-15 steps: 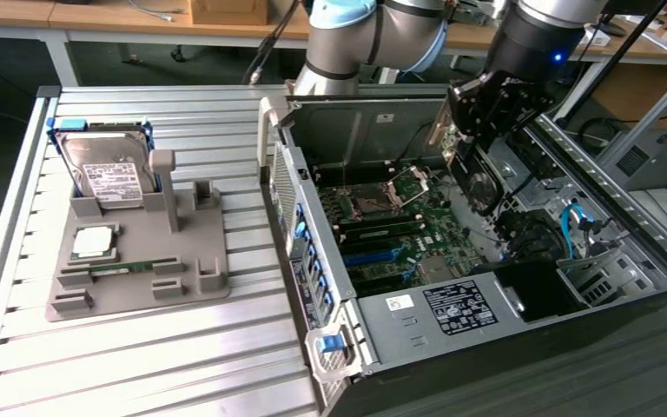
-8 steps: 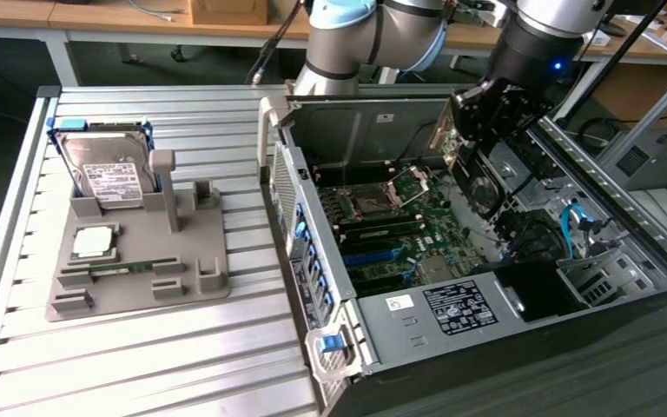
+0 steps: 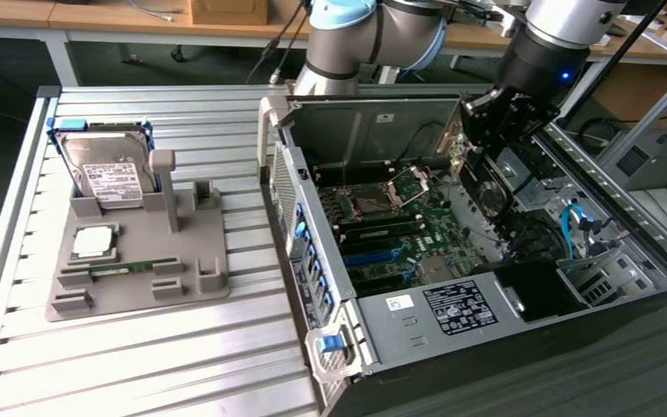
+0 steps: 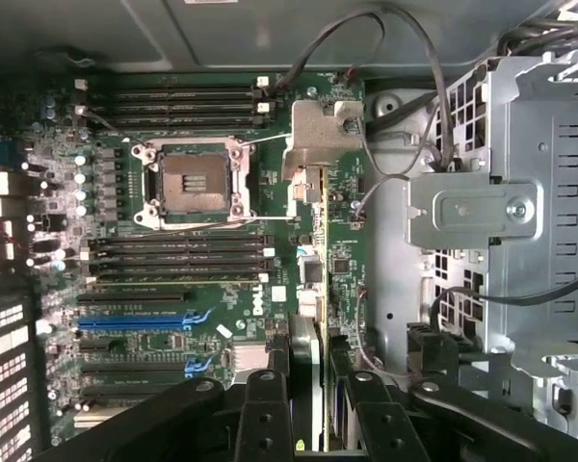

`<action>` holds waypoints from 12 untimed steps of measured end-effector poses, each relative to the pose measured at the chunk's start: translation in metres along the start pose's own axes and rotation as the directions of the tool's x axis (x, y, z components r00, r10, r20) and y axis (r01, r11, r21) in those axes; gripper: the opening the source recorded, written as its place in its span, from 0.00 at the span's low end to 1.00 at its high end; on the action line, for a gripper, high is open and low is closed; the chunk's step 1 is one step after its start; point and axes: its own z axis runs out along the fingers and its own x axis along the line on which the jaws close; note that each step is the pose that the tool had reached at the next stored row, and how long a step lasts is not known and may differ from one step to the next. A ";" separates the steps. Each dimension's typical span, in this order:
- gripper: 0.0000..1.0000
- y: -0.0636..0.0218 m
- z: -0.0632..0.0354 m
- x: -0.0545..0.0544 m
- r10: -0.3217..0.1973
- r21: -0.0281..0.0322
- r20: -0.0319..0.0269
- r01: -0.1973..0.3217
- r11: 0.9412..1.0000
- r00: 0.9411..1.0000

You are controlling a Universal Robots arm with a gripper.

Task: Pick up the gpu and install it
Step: 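Pick up the gpu and move the gpu toward the slot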

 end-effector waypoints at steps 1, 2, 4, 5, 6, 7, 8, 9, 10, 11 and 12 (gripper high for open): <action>0.27 0.0000 0.0002 -0.001 0.000 0.000 0.000 0.000 1.000 1.000; 0.27 0.0001 0.0005 -0.001 0.000 0.000 0.000 0.000 1.000 1.000; 0.27 0.0001 0.0007 -0.002 0.000 0.000 0.000 0.000 1.000 1.000; 0.27 0.0000 0.0008 -0.002 0.000 0.000 0.000 0.000 1.000 1.000; 0.27 0.0001 0.0008 -0.002 0.000 0.000 0.000 0.000 1.000 1.000; 0.27 0.0001 0.0008 -0.002 0.000 0.000 0.000 0.000 1.000 1.000; 0.27 0.0001 0.0008 -0.002 0.000 0.000 0.000 0.000 1.000 1.000; 0.27 0.0001 0.0008 -0.002 0.000 0.000 0.000 0.000 1.000 1.000; 0.27 0.0001 0.0008 -0.002 0.000 0.000 0.000 0.000 1.000 1.000; 0.27 0.0001 0.0008 -0.002 0.000 0.000 0.000 0.000 1.000 1.000; 0.27 0.0001 0.0008 -0.002 0.000 0.000 0.000 0.000 1.000 1.000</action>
